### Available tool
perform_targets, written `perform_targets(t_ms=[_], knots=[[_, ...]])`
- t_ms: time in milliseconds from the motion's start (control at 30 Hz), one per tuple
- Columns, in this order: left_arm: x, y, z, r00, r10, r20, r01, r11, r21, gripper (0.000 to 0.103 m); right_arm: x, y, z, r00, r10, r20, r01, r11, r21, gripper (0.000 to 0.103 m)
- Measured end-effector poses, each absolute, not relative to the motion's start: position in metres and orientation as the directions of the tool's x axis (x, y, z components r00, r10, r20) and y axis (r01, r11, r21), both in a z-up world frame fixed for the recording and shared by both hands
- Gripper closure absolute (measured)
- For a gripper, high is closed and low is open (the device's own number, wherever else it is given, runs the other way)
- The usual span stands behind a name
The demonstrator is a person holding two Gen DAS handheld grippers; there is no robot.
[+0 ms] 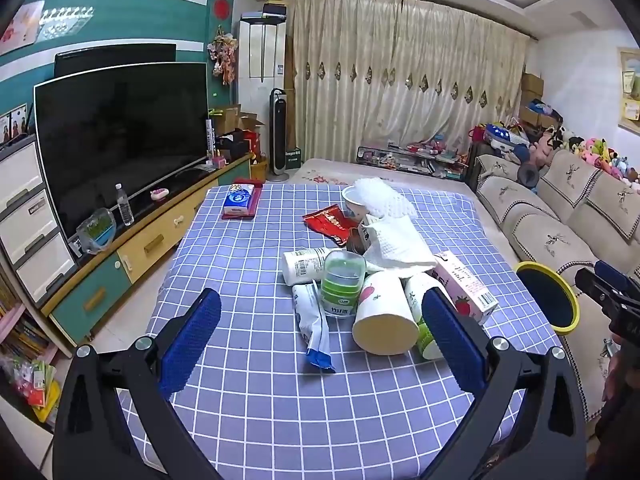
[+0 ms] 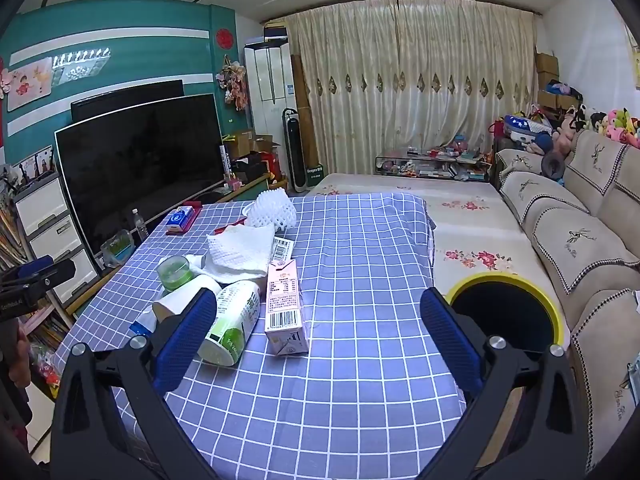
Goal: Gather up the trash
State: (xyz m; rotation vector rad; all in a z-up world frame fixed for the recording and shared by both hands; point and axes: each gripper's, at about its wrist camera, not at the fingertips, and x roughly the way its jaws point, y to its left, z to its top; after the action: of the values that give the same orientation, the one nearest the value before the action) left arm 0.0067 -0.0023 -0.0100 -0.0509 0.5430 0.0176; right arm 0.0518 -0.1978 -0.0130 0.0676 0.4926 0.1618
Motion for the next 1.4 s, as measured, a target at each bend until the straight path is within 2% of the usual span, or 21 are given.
perform_targets(t_ms=[200,1400], knots=[[0.008,-0.004,-0.011,0.853,0.004,-0.522,-0.033,0.998,-0.046,0.004,0.054,-0.196,-0.028,0.867,0.173,-0.467,-0.139,0.984,0.107,0.006],[0.014,-0.007,-0.017,0.838,-0.022,-0.545,-0.017,0.998,-0.065,0.004,0.065,-0.195,-0.036,0.858,0.172,-0.484,-0.132,0.984,0.117,0.006]])
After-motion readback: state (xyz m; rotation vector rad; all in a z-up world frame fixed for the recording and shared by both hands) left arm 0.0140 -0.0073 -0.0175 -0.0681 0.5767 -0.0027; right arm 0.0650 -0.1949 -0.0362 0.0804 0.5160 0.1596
